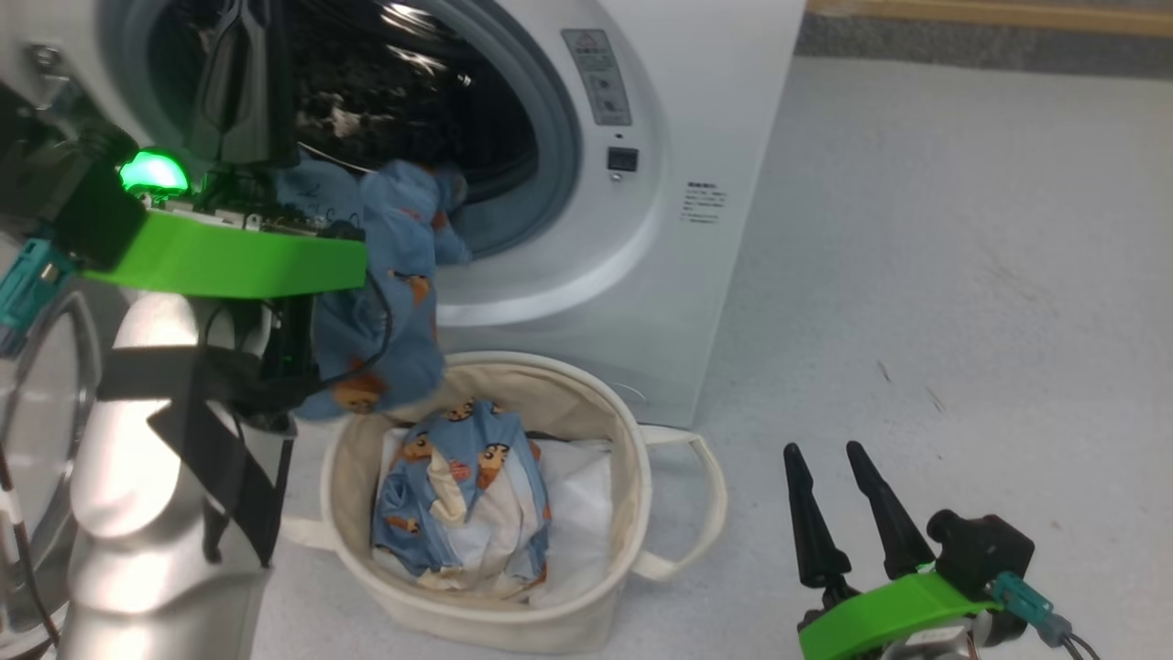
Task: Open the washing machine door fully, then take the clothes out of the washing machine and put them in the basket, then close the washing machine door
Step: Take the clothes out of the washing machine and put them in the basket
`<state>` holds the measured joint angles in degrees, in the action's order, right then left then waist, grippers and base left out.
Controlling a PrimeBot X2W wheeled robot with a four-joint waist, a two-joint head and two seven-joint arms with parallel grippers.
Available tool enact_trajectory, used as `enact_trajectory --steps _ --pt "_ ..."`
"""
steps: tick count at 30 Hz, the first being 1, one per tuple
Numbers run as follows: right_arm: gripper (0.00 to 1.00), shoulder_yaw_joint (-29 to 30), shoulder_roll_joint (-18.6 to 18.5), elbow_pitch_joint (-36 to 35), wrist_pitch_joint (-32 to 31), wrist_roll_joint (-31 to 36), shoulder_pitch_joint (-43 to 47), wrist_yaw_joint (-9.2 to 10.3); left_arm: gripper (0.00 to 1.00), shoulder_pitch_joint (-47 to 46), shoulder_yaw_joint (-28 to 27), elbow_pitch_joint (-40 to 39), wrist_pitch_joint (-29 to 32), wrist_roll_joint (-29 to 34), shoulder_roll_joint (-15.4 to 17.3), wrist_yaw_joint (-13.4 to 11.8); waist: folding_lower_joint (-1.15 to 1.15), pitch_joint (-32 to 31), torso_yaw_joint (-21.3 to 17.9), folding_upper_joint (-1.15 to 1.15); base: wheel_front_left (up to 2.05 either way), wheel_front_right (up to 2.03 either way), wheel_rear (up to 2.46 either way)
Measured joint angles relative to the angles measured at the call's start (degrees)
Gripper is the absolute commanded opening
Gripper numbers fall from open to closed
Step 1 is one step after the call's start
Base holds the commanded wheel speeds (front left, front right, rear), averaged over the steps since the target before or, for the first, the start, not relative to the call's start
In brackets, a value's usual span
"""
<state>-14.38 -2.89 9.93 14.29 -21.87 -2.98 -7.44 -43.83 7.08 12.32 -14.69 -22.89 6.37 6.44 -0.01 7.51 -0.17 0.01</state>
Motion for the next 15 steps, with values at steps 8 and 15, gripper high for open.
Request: enact_trajectory --steps 8,15 --pt "1.0 -0.4 0.01 -0.04 0.0 -0.42 0.43 0.0 0.0 0.64 1.87 -7.69 2.58 0.56 -0.97 -2.48 0.0 -0.89 2.79 0.0 0.0 0.0 0.0" --pt "1.0 -0.44 0.01 -0.01 0.0 -0.43 0.41 0.01 0.0 4.47 2.01 -8.43 2.96 4.66 -0.12 -6.2 0.0 -0.47 3.09 0.0 0.0 0.0 0.0"
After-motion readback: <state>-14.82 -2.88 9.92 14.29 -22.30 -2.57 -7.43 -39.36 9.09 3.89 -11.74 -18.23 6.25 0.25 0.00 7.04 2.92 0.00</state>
